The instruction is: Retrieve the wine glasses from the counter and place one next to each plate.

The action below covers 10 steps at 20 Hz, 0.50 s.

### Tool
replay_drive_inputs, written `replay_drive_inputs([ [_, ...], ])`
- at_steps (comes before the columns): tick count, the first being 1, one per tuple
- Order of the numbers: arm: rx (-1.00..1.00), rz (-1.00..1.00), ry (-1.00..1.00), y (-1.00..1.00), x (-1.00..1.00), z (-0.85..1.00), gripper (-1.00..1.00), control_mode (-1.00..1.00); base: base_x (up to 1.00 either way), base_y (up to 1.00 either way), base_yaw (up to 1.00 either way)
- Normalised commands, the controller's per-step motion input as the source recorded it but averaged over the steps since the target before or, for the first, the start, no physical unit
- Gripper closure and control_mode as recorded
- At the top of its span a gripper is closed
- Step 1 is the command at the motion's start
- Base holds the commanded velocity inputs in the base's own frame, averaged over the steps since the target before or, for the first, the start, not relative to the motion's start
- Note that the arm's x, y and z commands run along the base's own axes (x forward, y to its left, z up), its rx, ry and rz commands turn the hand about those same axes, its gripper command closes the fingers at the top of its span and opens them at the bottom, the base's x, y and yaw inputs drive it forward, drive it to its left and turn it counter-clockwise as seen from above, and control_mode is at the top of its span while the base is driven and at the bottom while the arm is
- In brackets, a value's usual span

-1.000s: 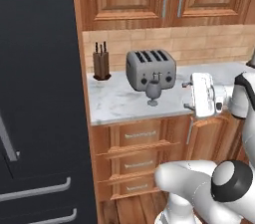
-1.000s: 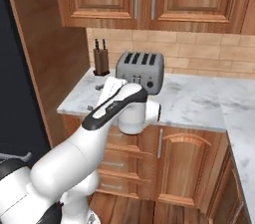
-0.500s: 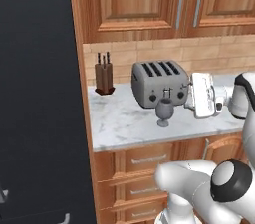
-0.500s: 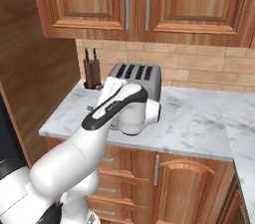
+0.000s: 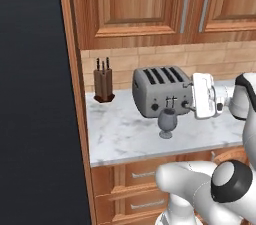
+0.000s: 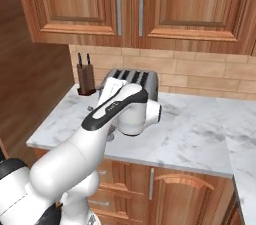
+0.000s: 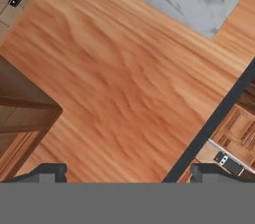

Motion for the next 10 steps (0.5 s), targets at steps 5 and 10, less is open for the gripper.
replay_drive_inputs([
  [5,0.00,0.00,0.00,0.00,0.00,0.00,-1.00,1.00,0.00,-0.44,0.10],
  [10,0.00,0.00,0.00,0.00,0.00,0.00,-1.00,1.00,0.26,-0.14,0.06],
])
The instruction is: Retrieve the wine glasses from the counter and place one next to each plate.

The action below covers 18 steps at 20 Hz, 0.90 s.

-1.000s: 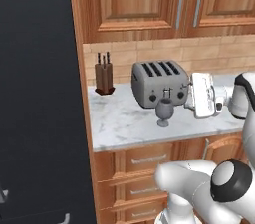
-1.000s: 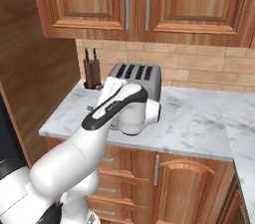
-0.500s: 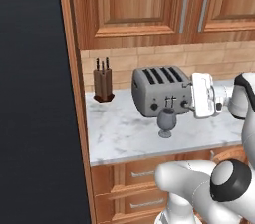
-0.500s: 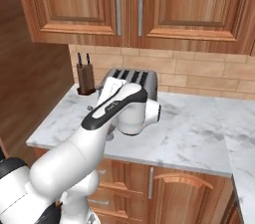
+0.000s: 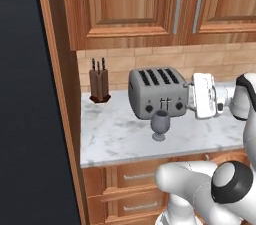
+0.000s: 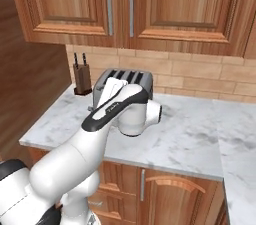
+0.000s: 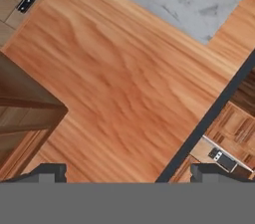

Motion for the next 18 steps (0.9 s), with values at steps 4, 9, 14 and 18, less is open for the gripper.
replay_drive_inputs([
  [4,0.00,0.00,0.00,0.00,0.00,0.00,-1.00,1.00,0.34,0.02,0.03],
  [9,0.00,0.00,0.00,0.00,0.00,0.00,-1.00,1.00,0.31,0.00,0.05],
  [14,0.00,0.01,0.02,0.00,0.06,-0.09,-1.00,-1.00,0.03,0.00,0.03],
  [18,0.00,0.01,0.17,0.00,0.42,-0.38,-1.00,-1.00,0.00,0.00,0.00],
])
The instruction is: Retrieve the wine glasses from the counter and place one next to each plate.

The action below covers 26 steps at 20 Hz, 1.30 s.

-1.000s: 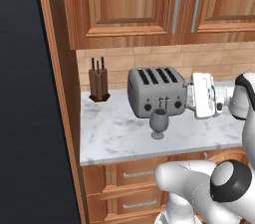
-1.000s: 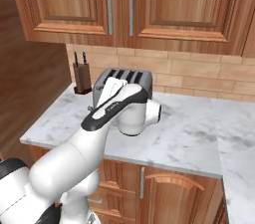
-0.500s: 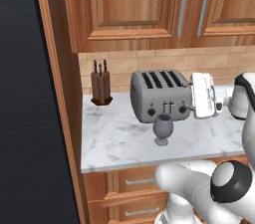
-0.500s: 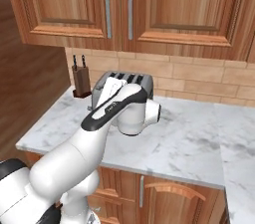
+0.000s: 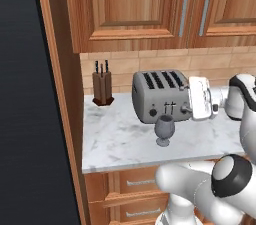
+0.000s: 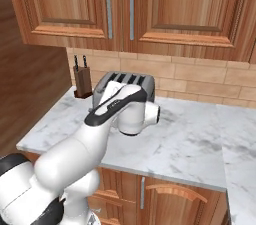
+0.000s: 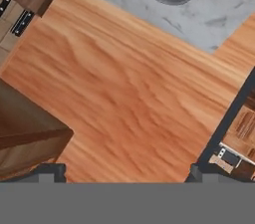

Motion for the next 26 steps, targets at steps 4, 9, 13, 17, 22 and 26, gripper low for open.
replay_drive_inputs([
  [4,0.00,0.00,0.18,-0.01,0.44,-0.42,-1.00,-1.00,0.00,0.00,0.00],
  [9,0.00,0.00,0.11,-0.11,0.33,-0.35,-1.00,-1.00,0.00,0.00,0.00],
  [13,0.00,0.00,0.07,-0.07,0.27,-0.40,-1.00,-1.00,0.00,0.00,0.00],
  [17,0.00,0.00,0.07,-0.12,0.20,-0.36,-1.00,-1.00,0.00,0.00,0.00],
  [22,0.00,0.00,0.11,-0.21,0.13,-0.33,-1.00,-1.00,0.00,0.00,0.00],
  [26,0.00,0.00,0.12,-0.24,0.04,-0.22,-1.00,-1.00,0.00,0.00,0.00],
])
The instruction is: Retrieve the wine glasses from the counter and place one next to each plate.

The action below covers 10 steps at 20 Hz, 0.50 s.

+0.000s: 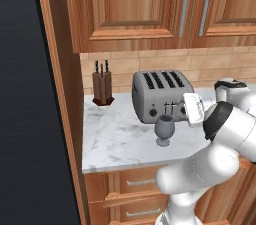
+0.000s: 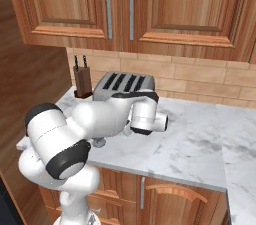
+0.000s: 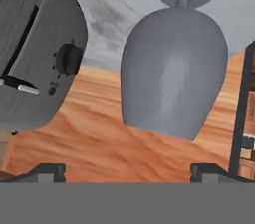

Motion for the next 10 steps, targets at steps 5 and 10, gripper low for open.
replay_drive_inputs([
  [5,0.00,0.00,0.17,-0.18,0.00,-0.34,-1.00,-1.00,0.00,0.00,0.00],
  [10,0.00,0.00,0.14,-0.02,0.00,-0.32,-1.00,-1.00,0.00,0.00,0.00],
])
